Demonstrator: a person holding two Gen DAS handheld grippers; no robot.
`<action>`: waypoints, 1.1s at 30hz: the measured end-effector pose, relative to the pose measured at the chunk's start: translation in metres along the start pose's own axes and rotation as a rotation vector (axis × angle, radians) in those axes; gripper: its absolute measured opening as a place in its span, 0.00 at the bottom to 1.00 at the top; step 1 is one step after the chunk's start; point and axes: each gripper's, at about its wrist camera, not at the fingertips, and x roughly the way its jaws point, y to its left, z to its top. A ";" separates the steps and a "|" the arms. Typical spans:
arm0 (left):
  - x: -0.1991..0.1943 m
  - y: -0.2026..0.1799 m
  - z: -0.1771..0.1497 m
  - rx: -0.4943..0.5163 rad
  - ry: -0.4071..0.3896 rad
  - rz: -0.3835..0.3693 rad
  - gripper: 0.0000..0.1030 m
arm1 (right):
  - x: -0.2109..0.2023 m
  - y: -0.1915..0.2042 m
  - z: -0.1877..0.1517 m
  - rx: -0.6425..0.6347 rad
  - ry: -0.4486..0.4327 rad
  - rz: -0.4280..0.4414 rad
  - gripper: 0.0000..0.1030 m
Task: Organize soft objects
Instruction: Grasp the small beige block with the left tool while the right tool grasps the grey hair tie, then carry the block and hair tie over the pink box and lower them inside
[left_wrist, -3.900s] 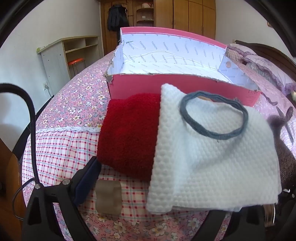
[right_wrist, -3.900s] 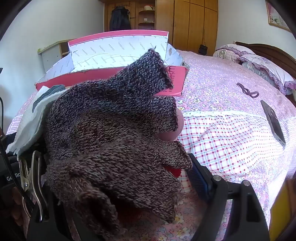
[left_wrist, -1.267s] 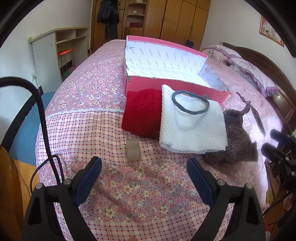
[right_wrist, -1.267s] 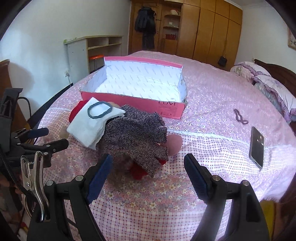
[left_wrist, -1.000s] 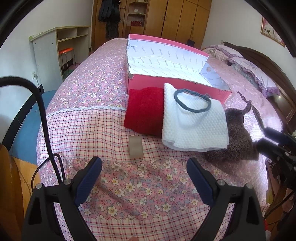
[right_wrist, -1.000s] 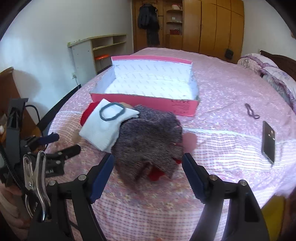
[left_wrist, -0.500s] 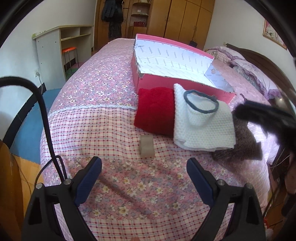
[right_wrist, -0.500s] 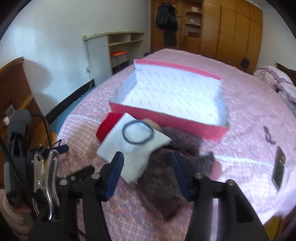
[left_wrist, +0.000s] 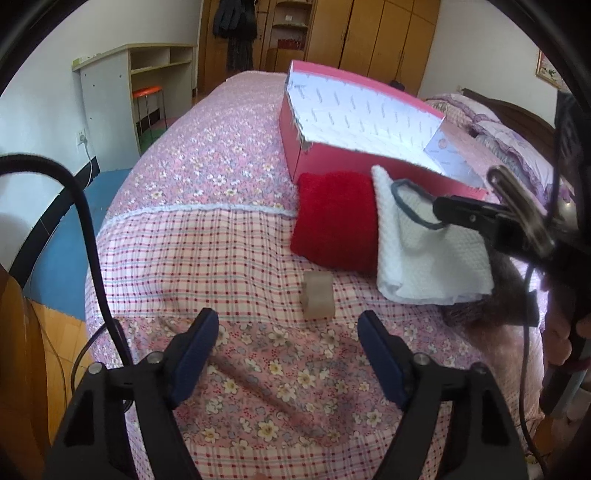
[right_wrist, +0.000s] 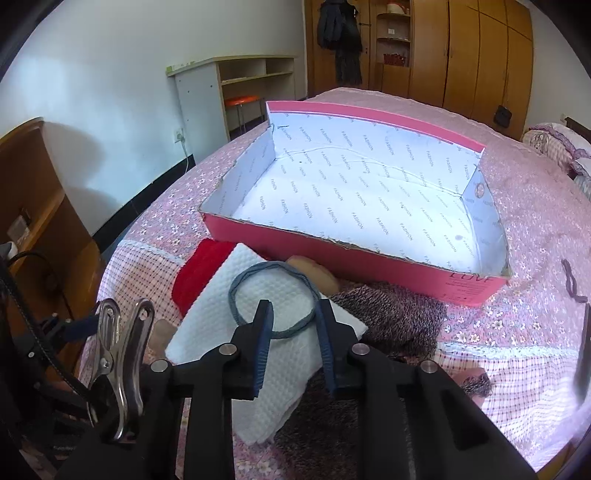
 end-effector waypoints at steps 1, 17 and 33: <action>0.002 -0.001 0.000 0.001 0.008 0.001 0.75 | 0.001 -0.001 0.000 0.002 -0.002 0.001 0.23; 0.028 -0.026 0.009 0.101 -0.007 -0.023 0.23 | -0.013 -0.012 -0.006 0.025 -0.068 0.007 0.04; 0.002 -0.016 0.022 0.058 -0.062 -0.063 0.16 | -0.040 -0.038 -0.009 0.115 -0.128 0.065 0.04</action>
